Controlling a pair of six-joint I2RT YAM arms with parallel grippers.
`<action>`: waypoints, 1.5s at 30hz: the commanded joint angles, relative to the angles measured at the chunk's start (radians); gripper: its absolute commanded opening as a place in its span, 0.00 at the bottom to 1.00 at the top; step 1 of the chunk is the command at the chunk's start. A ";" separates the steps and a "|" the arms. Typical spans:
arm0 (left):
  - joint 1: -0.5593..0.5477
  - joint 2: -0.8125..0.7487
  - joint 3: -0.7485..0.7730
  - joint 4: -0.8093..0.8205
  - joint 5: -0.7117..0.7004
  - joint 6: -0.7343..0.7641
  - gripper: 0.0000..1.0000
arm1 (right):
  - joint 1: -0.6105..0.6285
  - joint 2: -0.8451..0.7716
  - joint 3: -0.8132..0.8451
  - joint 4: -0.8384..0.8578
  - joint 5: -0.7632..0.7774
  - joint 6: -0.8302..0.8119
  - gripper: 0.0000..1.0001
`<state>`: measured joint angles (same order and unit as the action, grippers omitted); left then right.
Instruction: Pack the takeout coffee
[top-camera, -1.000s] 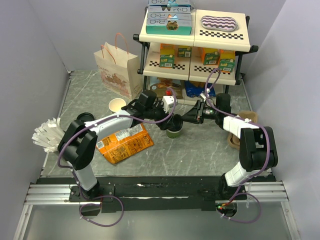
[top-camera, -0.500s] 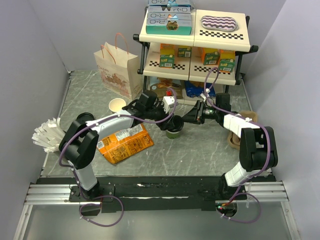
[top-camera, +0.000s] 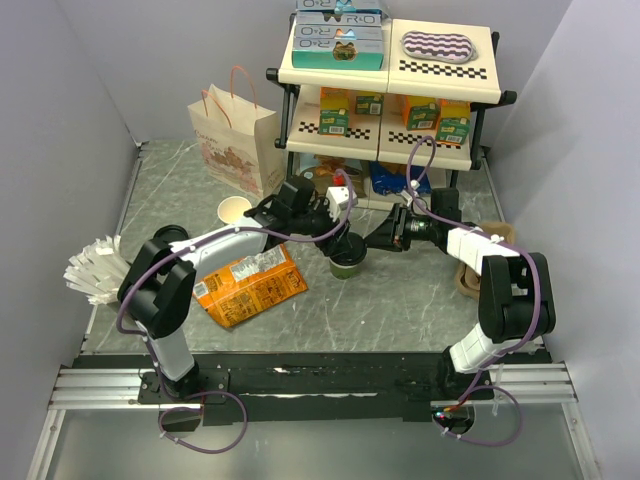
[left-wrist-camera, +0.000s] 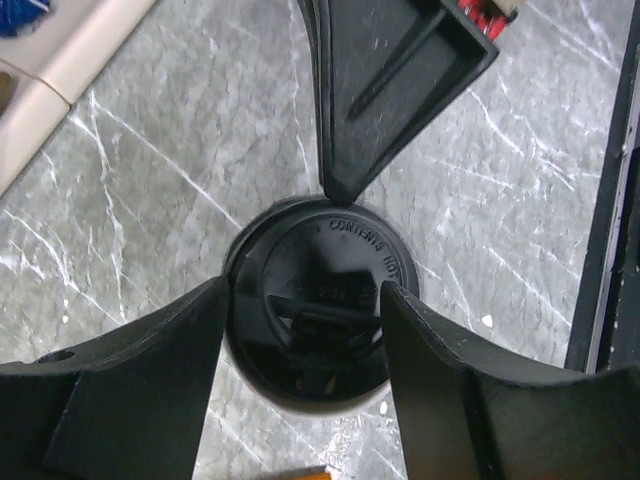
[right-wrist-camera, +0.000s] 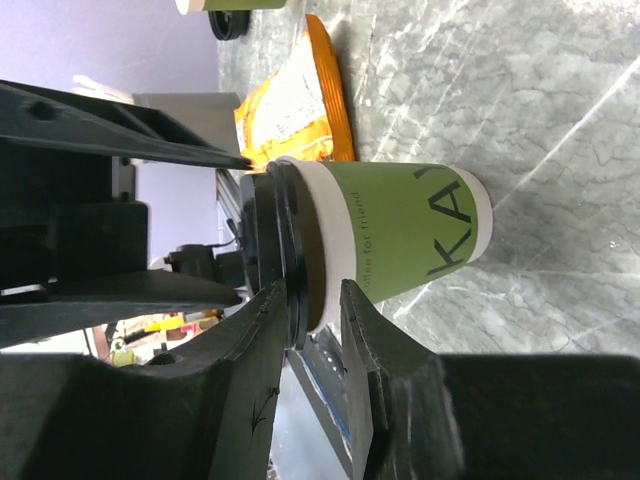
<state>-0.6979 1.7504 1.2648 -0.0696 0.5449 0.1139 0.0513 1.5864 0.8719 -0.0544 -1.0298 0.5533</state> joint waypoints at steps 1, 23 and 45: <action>-0.005 0.000 0.042 0.030 0.033 -0.017 0.68 | -0.004 0.014 0.056 -0.025 0.008 -0.026 0.36; -0.003 0.004 0.041 -0.044 0.033 0.012 0.66 | 0.021 0.047 0.087 -0.047 0.019 -0.053 0.38; -0.003 -0.040 0.016 -0.075 0.067 0.030 0.65 | 0.058 -0.021 0.101 -0.029 0.033 -0.141 0.37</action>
<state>-0.6979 1.7584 1.2743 -0.1333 0.5789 0.1200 0.1062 1.6253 0.9436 -0.1337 -0.9939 0.4538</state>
